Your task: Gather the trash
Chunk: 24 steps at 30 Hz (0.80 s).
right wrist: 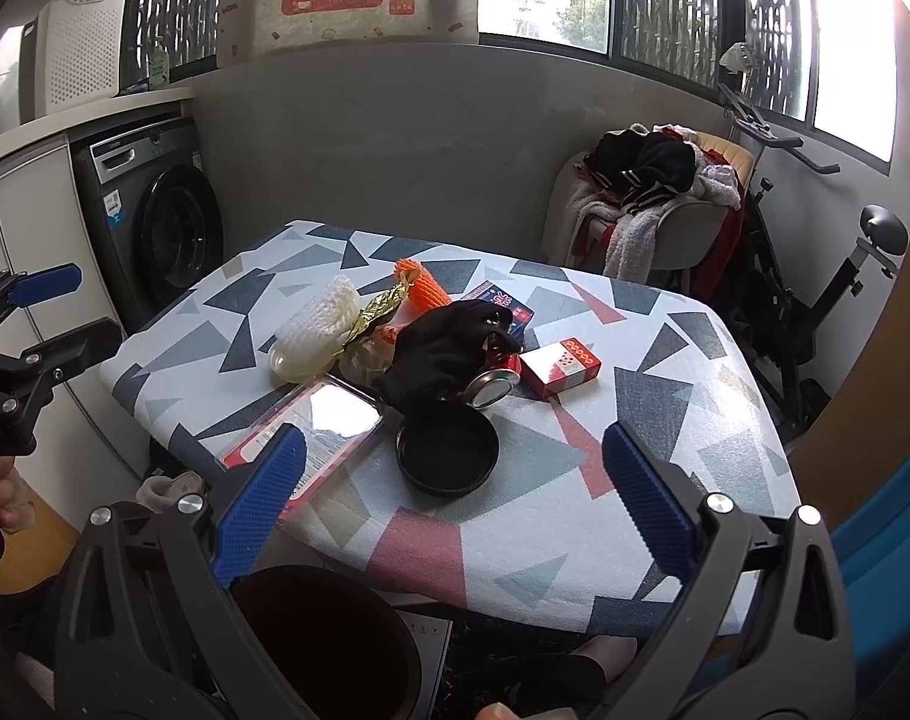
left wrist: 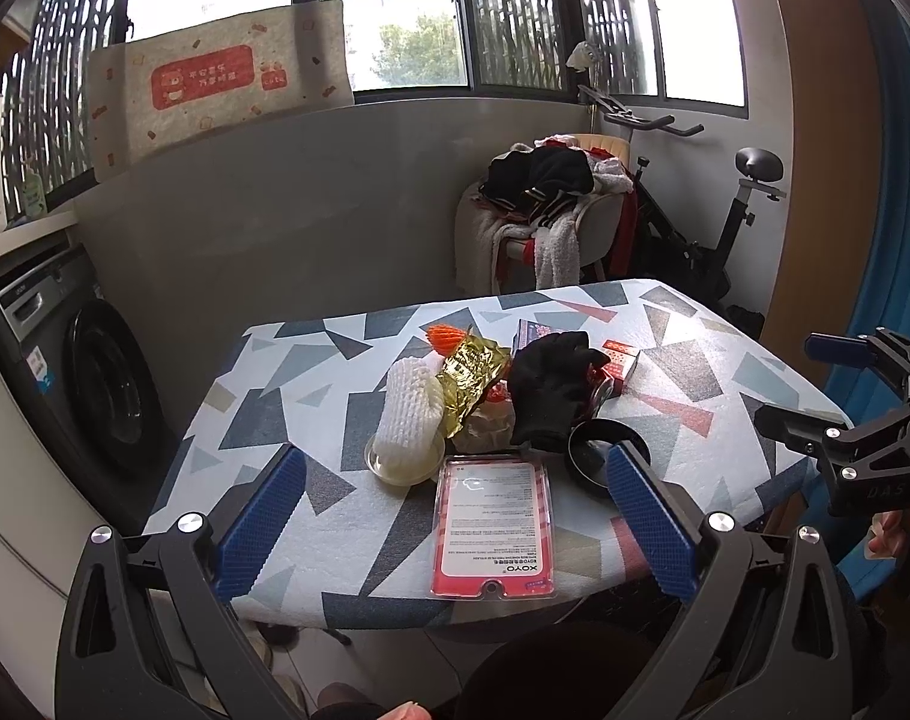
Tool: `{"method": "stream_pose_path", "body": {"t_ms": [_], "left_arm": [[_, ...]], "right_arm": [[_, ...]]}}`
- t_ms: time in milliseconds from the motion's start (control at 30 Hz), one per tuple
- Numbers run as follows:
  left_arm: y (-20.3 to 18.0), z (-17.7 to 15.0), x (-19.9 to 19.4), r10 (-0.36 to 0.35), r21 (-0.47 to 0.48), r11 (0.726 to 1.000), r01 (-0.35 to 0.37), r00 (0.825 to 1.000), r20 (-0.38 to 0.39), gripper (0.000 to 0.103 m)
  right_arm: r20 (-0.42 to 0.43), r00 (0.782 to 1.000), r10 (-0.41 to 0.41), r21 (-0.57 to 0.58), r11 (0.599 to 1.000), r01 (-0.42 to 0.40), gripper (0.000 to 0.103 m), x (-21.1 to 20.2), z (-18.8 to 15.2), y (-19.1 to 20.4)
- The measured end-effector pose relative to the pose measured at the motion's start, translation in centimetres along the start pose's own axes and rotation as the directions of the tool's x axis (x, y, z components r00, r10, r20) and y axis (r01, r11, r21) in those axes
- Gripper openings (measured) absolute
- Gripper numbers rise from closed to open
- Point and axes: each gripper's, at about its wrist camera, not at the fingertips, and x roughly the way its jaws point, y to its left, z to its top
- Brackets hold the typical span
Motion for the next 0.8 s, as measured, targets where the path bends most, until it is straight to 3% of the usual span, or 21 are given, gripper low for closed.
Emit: {"method": "stream_pose_path", "body": {"t_ms": [800], "left_arm": [[0.04, -0.31, 0.05, -0.001, 0.001, 1.000, 0.001, 1.000, -0.002, 0.098]], "right_arm": [[-0.004, 1.000, -0.002, -0.002, 1.000, 0.002, 0.097, 0.24, -0.81, 0.16]]}}
